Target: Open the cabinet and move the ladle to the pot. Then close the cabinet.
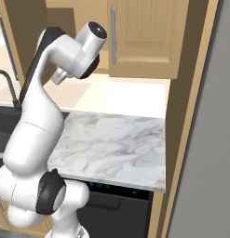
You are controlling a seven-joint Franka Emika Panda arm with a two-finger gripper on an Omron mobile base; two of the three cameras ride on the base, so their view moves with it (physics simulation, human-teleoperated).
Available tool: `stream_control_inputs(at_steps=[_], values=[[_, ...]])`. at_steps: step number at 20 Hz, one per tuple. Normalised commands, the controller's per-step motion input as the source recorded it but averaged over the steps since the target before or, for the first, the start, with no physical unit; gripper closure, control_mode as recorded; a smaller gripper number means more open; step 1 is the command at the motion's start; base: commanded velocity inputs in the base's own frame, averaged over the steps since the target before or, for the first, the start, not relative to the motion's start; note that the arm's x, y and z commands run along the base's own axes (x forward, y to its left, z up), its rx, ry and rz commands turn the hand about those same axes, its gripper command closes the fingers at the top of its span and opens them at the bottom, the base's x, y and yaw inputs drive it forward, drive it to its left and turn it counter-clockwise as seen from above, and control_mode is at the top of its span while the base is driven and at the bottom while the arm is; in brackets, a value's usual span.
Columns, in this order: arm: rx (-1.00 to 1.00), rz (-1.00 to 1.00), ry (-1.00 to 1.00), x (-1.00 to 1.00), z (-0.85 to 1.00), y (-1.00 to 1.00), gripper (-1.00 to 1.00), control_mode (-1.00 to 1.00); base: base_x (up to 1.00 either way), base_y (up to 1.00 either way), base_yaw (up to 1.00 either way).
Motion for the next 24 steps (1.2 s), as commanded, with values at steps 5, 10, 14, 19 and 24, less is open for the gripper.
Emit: stream_control_inputs(at_steps=[5, 10, 14, 19, 24], values=[[-0.03, 0.0, -0.14, -1.0, 0.0, -0.19, 1.0, -1.0, 0.0, 0.0, 0.0], [-0.01, -0.11, -0.06, -1.0, 0.0, -0.14, 1.0, -1.0, 0.0, 0.0, 0.0], [0.0, -0.25, 0.0, -1.0, 0.0, -0.01, 1.0, -1.0, 0.0, 0.0, 0.0], [0.0, -0.33, 0.02, -0.83, 0.0, 0.0, 1.0, -1.0, 0.0, 0.0, 0.0], [-0.02, -0.3, 0.11, -0.18, 0.01, 0.0, 1.0, -1.0, 0.0, 0.0, 0.0]])
